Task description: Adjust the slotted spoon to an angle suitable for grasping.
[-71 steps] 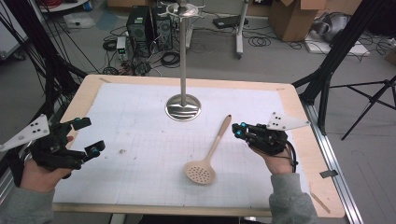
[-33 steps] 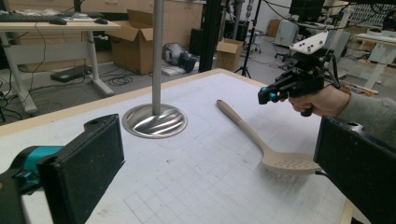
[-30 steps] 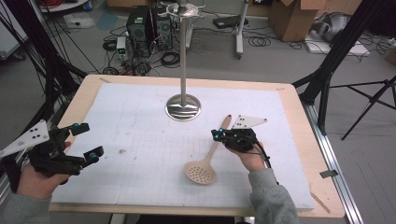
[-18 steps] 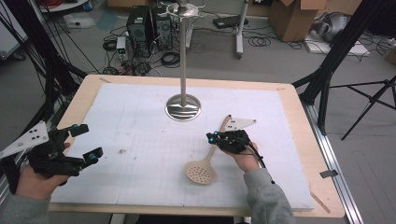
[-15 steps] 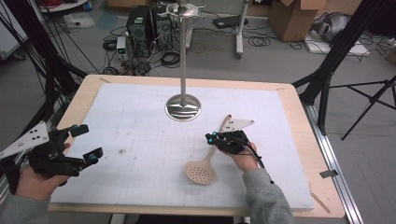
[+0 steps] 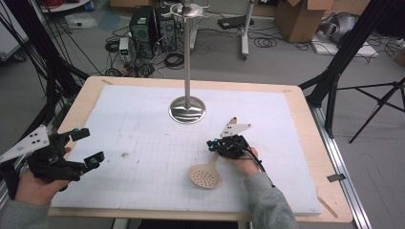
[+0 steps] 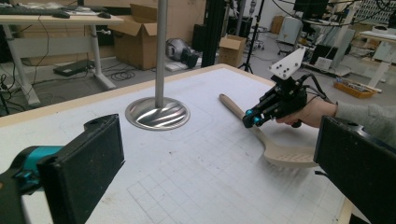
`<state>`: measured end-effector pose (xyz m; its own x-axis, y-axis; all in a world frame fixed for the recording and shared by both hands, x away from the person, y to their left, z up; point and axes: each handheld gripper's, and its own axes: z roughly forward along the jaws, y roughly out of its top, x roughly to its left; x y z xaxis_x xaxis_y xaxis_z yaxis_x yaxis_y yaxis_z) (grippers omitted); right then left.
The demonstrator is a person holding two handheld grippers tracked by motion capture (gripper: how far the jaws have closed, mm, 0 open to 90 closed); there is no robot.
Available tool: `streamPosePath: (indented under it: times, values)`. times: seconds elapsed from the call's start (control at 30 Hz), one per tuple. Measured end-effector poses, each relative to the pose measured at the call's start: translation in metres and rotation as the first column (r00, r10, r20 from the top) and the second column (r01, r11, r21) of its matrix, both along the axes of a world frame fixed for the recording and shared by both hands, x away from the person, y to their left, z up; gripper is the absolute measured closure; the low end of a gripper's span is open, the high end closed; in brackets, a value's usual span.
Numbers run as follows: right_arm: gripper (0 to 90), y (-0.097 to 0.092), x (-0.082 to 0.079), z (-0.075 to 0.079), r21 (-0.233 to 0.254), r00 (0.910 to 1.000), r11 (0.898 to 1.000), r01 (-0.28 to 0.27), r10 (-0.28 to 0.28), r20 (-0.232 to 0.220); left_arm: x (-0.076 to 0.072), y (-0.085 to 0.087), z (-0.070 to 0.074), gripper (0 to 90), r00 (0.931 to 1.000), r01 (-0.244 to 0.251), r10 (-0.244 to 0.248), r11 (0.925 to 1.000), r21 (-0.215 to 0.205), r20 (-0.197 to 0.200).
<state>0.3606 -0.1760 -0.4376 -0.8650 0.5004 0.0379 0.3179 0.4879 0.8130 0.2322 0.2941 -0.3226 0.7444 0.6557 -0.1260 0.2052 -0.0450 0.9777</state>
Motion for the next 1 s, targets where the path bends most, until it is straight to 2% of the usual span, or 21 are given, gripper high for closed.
streamPosePath:
  times: [0.47, 0.8, 0.9, 1.0]
  values:
    - [89.3, 0.004, -0.003, -0.011, -0.082, 0.999, 0.996, -0.03, 0.028, -0.034, 0.001, 0.0, -0.001, 2.0, 1.0, -0.002, 0.002, 1.0, 0.005, -0.007]
    - [89.7, 0.001, -0.006, -0.009, -0.082, 0.9977, 0.996, -0.046, 0.042, -0.053, 0.002, -0.001, -0.004, 2.0, 0.9997, -0.002, 0.002, 1.0, 0.008, -0.026]
    - [89.8, -0.001, -0.007, -0.009, -0.081, 0.9962, 0.995, -0.055, 0.049, -0.072, 0.003, -0.001, -0.004, 2.0, 0.9997, -0.001, 0.001, 1.0, 0.01, -0.025]
    - [89.7, -0.004, -0.011, -0.009, -0.089, 0.9962, 0.994, -0.059, 0.053, -0.068, 0.003, 0.0, -0.004, 2.0, 0.9998, -0.001, 0.001, 1.0, 0.007, -0.02]
